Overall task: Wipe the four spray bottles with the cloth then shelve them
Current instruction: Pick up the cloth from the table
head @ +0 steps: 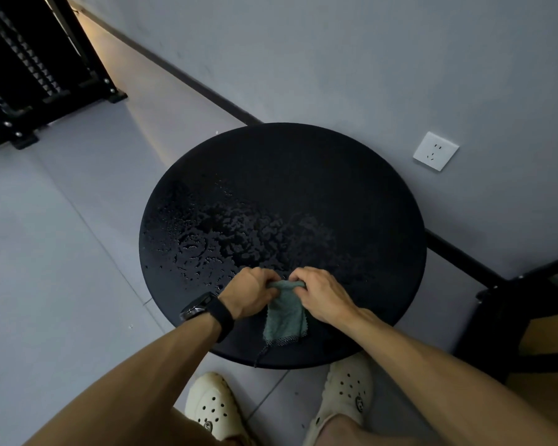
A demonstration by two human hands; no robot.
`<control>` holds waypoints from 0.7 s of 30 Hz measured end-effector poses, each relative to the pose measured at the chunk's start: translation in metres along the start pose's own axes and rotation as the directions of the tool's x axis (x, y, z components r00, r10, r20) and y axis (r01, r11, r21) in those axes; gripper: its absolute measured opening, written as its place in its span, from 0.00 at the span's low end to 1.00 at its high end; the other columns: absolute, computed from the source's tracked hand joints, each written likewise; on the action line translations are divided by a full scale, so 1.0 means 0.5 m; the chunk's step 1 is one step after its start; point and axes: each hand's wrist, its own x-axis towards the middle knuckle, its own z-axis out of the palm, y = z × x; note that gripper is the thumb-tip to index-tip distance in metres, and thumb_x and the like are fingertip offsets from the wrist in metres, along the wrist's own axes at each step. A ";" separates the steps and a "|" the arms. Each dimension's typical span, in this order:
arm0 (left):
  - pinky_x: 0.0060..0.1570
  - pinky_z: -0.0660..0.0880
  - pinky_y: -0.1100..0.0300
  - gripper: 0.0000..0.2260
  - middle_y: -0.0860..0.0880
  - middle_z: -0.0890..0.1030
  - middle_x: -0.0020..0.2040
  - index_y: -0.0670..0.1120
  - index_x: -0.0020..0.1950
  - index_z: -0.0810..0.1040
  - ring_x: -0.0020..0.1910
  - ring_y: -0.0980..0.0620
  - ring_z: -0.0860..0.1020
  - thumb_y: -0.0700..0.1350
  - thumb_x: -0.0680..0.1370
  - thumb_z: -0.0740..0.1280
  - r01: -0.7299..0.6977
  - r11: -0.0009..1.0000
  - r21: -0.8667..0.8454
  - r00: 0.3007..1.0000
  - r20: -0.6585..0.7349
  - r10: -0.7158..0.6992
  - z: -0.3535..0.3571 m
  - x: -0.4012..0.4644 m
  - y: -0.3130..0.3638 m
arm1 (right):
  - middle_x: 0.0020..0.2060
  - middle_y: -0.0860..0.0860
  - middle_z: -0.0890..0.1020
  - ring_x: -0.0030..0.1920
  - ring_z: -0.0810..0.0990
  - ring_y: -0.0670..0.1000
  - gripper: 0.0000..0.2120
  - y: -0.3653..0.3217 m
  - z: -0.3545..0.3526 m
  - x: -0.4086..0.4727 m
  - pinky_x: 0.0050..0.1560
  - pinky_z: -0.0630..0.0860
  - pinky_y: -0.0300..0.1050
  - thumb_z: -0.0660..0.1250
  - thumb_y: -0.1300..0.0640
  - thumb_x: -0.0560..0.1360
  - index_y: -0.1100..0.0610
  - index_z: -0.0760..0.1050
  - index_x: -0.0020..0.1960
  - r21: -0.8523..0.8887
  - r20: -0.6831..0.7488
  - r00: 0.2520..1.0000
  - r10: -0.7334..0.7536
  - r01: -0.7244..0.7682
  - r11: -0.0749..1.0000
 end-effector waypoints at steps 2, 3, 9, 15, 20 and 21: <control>0.37 0.67 0.72 0.10 0.52 0.82 0.46 0.48 0.60 0.82 0.44 0.56 0.77 0.44 0.80 0.67 -0.016 1.000 0.001 1.000 -0.006 0.016 -0.013 -0.007 0.012 | 0.56 0.51 0.79 0.56 0.77 0.52 0.12 -0.007 -0.015 -0.005 0.52 0.71 0.42 0.62 0.62 0.79 0.57 0.78 0.60 -0.016 -0.008 1.000 -0.005 0.004 1.000; 0.39 0.69 0.70 0.10 0.50 0.83 0.48 0.48 0.60 0.82 0.46 0.55 0.78 0.44 0.80 0.67 -0.022 1.000 0.005 1.000 -0.011 0.022 -0.018 -0.011 0.019 | 0.57 0.51 0.79 0.56 0.77 0.52 0.12 -0.011 -0.022 -0.009 0.54 0.71 0.43 0.62 0.62 0.79 0.57 0.78 0.60 -0.025 -0.015 1.000 -0.007 0.006 1.000; 0.42 0.68 0.67 0.10 0.47 0.85 0.51 0.47 0.60 0.82 0.46 0.53 0.78 0.44 0.80 0.67 -0.073 0.996 0.053 0.995 -0.061 0.076 -0.054 -0.038 0.060 | 0.56 0.50 0.79 0.56 0.77 0.52 0.12 -0.032 -0.071 -0.034 0.56 0.71 0.45 0.61 0.62 0.79 0.55 0.79 0.59 -0.028 -0.070 0.997 -0.011 0.009 1.000; 0.35 0.70 0.69 0.08 0.51 0.83 0.44 0.48 0.56 0.83 0.39 0.56 0.77 0.44 0.79 0.66 -0.110 0.991 0.072 0.983 -0.140 0.119 -0.110 -0.078 0.115 | 0.52 0.49 0.79 0.52 0.78 0.52 0.10 -0.066 -0.143 -0.069 0.52 0.73 0.45 0.62 0.61 0.78 0.55 0.79 0.56 -0.029 -0.163 0.986 -0.045 0.041 0.999; 0.48 0.76 0.59 0.09 0.49 0.85 0.51 0.48 0.58 0.82 0.49 0.51 0.81 0.44 0.80 0.65 -0.150 0.985 0.083 0.962 -0.219 0.165 -0.177 -0.119 0.180 | 0.51 0.48 0.79 0.51 0.79 0.51 0.08 -0.105 -0.221 -0.102 0.52 0.76 0.49 0.63 0.59 0.79 0.54 0.79 0.55 -0.033 -0.257 0.964 -0.072 0.066 0.997; 0.49 0.76 0.59 0.09 0.49 0.84 0.52 0.48 0.59 0.82 0.50 0.52 0.81 0.44 0.80 0.65 -0.160 0.983 0.091 0.955 -0.236 0.177 -0.190 -0.128 0.193 | 0.51 0.48 0.79 0.51 0.79 0.51 0.08 -0.113 -0.237 -0.108 0.52 0.76 0.49 0.64 0.58 0.79 0.53 0.79 0.56 -0.037 -0.276 0.958 -0.077 0.070 0.997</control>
